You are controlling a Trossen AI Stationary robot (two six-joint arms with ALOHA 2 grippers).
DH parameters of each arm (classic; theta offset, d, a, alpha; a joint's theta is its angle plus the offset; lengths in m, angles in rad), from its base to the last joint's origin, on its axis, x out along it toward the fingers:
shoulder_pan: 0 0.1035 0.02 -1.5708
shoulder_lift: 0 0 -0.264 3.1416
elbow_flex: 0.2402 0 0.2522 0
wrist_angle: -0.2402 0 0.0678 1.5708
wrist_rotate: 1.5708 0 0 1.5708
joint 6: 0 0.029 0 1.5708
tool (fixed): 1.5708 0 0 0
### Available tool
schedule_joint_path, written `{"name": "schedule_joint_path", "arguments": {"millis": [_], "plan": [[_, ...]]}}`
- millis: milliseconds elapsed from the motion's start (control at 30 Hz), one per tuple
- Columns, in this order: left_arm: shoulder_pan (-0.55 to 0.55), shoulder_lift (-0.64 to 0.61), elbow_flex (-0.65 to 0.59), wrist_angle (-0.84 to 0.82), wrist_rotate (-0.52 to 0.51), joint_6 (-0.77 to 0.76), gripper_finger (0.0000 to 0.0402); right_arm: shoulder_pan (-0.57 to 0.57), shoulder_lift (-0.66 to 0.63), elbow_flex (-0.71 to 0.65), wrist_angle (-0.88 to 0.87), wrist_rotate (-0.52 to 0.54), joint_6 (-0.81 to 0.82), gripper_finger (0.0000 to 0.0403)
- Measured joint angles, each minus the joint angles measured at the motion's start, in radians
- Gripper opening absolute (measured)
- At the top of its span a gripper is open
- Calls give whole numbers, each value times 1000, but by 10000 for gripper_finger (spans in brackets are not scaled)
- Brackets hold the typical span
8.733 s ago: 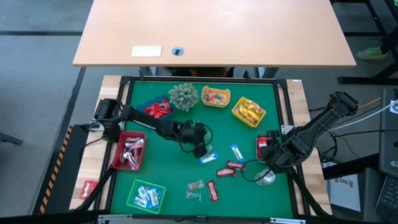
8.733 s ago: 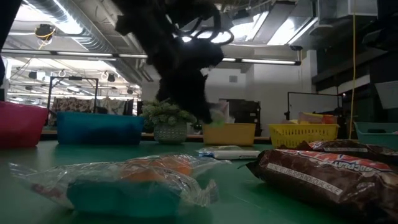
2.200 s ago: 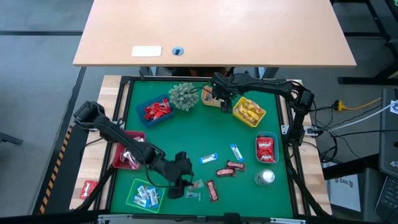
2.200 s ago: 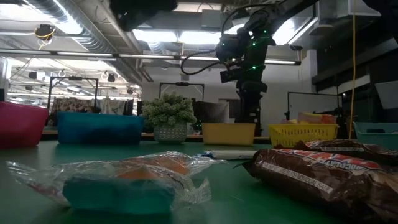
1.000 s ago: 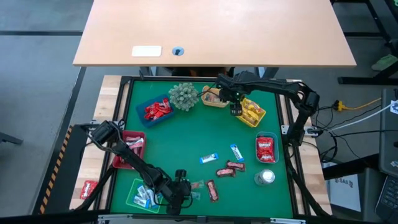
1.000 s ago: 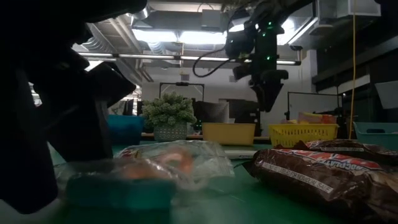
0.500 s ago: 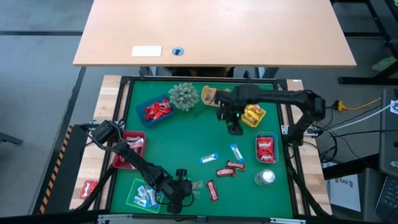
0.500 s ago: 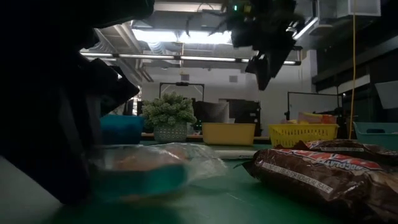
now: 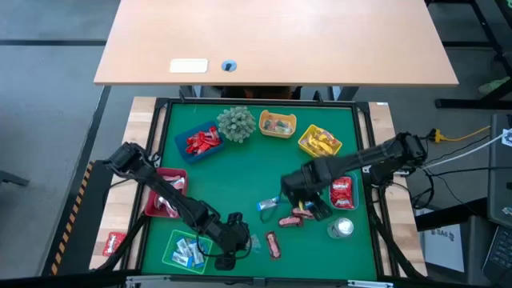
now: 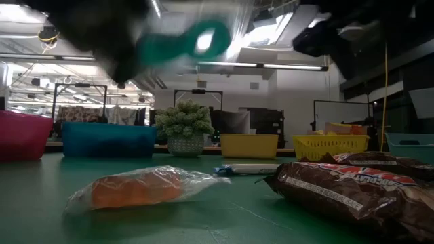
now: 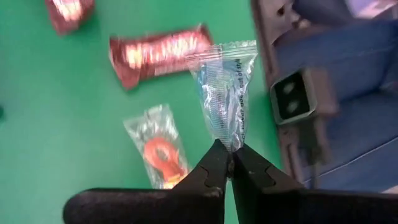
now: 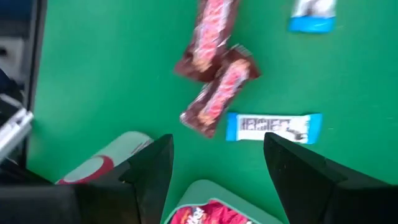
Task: Sort candy
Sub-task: Put the blue gummy into the orange bin
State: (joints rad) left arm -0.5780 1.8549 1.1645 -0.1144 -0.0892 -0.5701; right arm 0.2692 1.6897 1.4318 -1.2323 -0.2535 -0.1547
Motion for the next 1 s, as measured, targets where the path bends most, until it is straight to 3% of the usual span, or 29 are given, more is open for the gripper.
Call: {"name": "schedule_joint_path", "arguments": {"millis": [367,567,667,1000], "plan": [[127,-57,1,2,-23,14,1,133,0,-128,66,134,81,248],[261,-57,1,-6,-24,144,1,129,0,-136,58,295,286,248],[343,-57,1,-7,-34,214,1,131,-5,-136,-29,307,306,248],[628,-57,1,59,-224,361,0,130,-75,-197,-15,368,280,248]]}}
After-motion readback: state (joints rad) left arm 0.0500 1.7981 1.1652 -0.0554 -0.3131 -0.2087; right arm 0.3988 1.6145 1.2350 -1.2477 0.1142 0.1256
